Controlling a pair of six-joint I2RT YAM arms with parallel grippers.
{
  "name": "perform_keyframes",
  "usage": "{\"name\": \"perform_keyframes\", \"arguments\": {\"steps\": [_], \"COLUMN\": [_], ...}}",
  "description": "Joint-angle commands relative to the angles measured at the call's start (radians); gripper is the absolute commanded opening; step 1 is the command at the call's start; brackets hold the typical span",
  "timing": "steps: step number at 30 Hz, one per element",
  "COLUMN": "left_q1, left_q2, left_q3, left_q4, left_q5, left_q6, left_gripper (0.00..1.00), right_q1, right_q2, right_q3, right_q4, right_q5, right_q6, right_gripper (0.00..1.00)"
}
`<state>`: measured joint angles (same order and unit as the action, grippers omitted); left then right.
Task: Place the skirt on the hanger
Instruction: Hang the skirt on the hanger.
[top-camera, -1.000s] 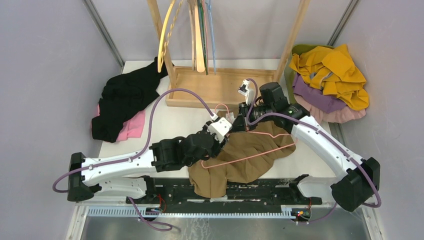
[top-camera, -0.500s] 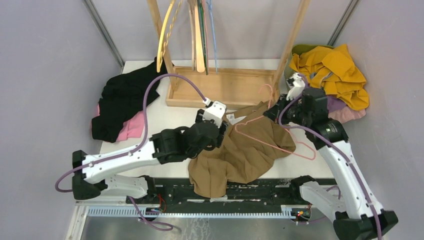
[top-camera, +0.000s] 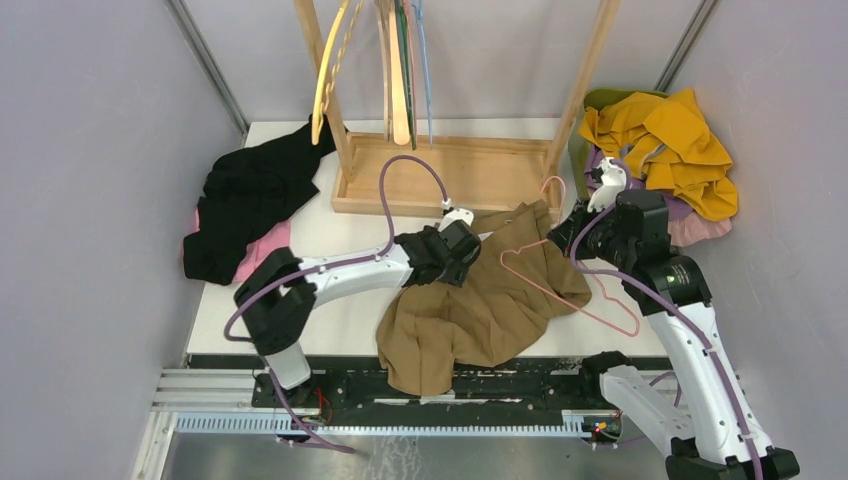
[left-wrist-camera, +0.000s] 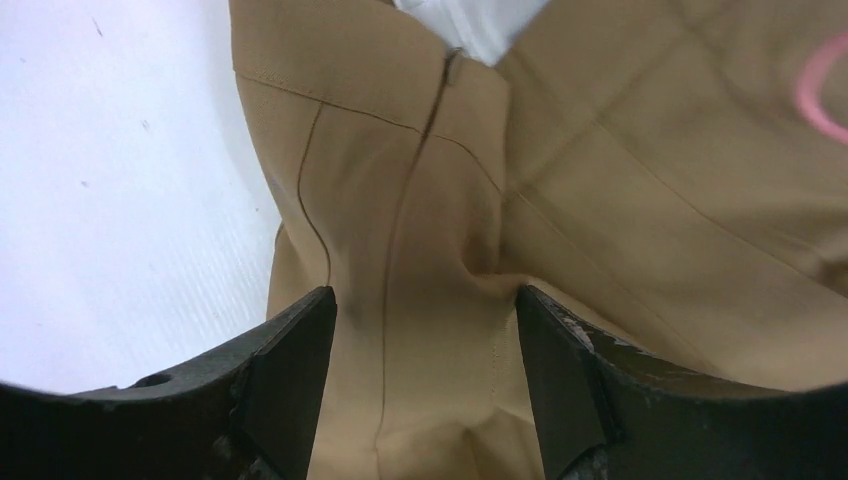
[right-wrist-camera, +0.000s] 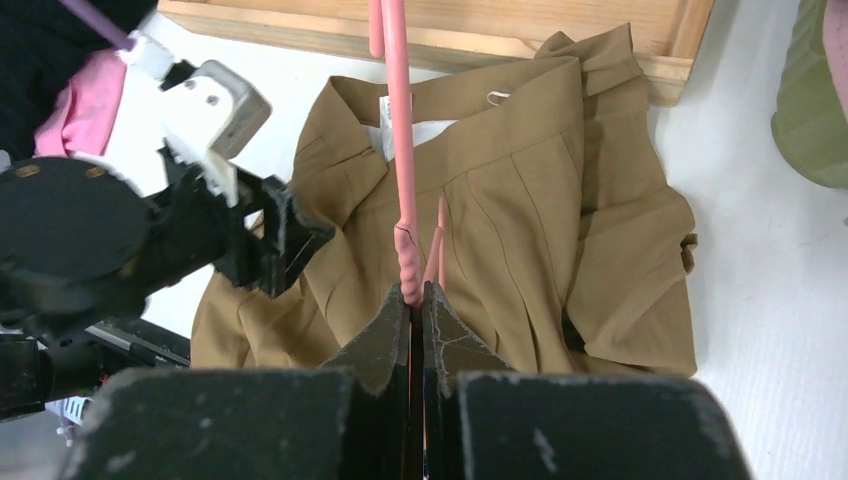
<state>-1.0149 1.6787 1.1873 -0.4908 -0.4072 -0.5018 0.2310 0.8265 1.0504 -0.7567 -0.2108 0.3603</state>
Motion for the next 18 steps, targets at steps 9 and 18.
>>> {"name": "perform_keyframes", "arguments": {"steps": [9,18], "left_q1": [0.032,0.027], "left_q2": [-0.079,-0.499], "left_q3": [-0.275,-0.796], "left_q4": [0.260,0.804], "left_q5": [-0.129,-0.163], "left_q6": [-0.137,-0.128], "left_gripper": [0.03,0.03], "right_q1": [-0.010,-0.011], "right_q2": [0.007,-0.027], "right_q3": [-0.011,-0.082], "right_q4": [0.087,0.230], "right_q5": [-0.105,-0.232], "right_q6": [0.000,0.056], "right_gripper": [0.01,0.01]}}
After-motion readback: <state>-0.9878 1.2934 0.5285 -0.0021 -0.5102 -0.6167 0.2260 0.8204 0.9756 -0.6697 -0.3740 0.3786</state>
